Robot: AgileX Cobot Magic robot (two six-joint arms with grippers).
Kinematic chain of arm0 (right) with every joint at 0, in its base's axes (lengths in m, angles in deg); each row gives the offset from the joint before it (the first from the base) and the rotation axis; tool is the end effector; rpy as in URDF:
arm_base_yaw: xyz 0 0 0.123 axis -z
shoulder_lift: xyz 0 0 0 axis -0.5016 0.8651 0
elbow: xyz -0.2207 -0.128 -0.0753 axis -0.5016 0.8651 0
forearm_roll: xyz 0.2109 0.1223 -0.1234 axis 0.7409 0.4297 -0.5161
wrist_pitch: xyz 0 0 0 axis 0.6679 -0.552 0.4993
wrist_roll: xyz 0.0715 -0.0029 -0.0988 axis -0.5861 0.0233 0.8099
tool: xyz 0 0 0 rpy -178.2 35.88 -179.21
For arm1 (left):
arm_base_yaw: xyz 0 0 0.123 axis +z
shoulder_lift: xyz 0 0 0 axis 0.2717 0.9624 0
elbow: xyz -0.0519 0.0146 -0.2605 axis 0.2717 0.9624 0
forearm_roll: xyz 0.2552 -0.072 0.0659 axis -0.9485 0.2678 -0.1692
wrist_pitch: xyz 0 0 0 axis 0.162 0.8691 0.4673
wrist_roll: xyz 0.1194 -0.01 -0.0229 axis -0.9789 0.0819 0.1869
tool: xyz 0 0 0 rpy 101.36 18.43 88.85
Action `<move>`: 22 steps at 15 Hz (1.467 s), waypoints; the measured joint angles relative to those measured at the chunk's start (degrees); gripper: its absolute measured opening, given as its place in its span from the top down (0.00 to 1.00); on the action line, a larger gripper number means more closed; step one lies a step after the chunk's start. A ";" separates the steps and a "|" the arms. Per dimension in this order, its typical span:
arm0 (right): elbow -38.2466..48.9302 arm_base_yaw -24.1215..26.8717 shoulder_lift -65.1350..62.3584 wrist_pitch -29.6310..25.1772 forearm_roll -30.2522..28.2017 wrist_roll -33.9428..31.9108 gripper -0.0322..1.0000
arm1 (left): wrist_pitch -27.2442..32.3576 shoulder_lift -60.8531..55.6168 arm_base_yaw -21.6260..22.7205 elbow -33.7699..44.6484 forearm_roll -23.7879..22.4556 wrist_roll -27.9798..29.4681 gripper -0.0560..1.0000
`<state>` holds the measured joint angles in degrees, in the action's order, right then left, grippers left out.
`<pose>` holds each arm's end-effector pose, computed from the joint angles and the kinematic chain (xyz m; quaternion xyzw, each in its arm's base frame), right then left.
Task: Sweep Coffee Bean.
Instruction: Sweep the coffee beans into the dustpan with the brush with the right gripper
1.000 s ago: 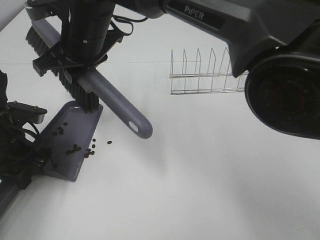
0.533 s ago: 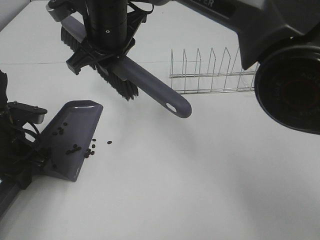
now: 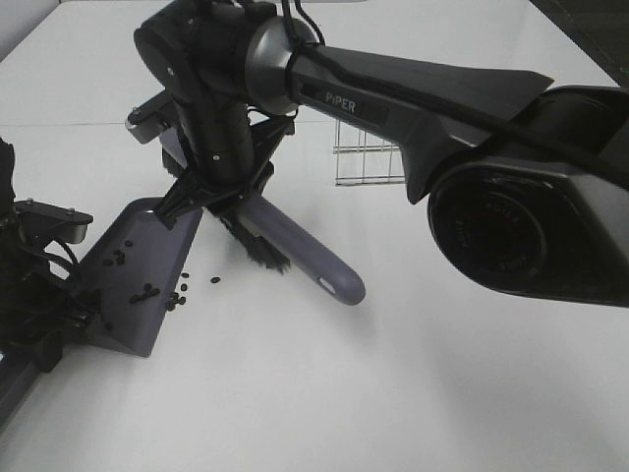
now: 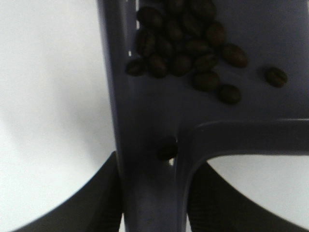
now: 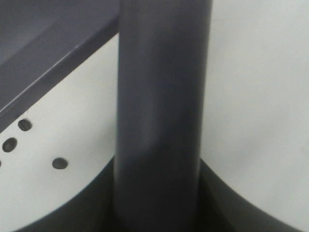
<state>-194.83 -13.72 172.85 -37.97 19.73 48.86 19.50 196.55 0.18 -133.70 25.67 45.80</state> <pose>0.4104 0.3501 0.0906 -0.3440 0.9250 -0.0831 0.1381 0.2833 -0.0751 0.0302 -0.1272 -0.9905 -0.0228 0.0479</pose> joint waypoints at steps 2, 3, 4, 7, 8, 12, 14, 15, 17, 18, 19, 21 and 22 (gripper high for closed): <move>0.29 -0.06 0.52 0.23 5.73 -1.15 0.62 | 0.00 0.00 0.00 0.00 0.00 0.00 0.62; 0.29 -0.06 0.74 0.29 7.33 -1.20 0.62 | 0.00 0.00 0.00 0.00 0.00 0.00 0.62; 0.34 -0.06 1.55 0.63 11.52 -1.32 0.62 | 0.00 0.00 0.00 0.00 0.00 0.00 0.62; 0.34 -0.06 2.58 8.25 22.00 0.00 0.62 | 0.00 0.00 0.00 0.00 0.06 0.00 0.62; 0.34 -0.06 2.58 11.29 25.21 1.66 0.62 | 0.00 0.00 0.00 0.00 0.06 0.06 0.62; 0.34 -0.06 1.55 14.44 28.19 4.64 0.63 | 0.06 0.00 0.00 0.00 0.17 0.23 0.62; 0.34 -0.06 0.40 15.58 28.13 5.27 0.63 | 0.06 0.00 0.00 0.00 0.17 0.23 0.62; 0.34 -0.06 -0.52 16.73 28.02 6.36 0.63 | 0.06 0.00 0.00 0.00 0.17 0.23 0.62; 0.34 -0.06 -3.67 17.07 27.96 8.94 0.63 | 0.06 0.00 0.00 0.00 0.23 0.17 0.62; 0.34 -0.06 -4.70 16.27 27.27 9.22 0.63 | 0.06 0.00 0.00 0.00 0.34 0.17 0.62; 0.34 -0.06 -5.44 15.01 25.95 9.28 0.63 | 0.06 0.00 0.00 0.00 0.57 0.17 0.62; 0.34 -0.06 -6.93 11.23 20.51 9.40 0.63 | 0.11 0.00 0.00 0.00 0.69 0.17 0.62; 0.34 -0.06 -7.68 8.65 17.53 9.11 0.63 | 0.11 0.00 0.00 0.00 0.69 0.17 0.62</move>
<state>-194.48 -13.78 165.17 -29.32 37.26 57.97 19.61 196.55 0.18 -133.70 26.36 45.98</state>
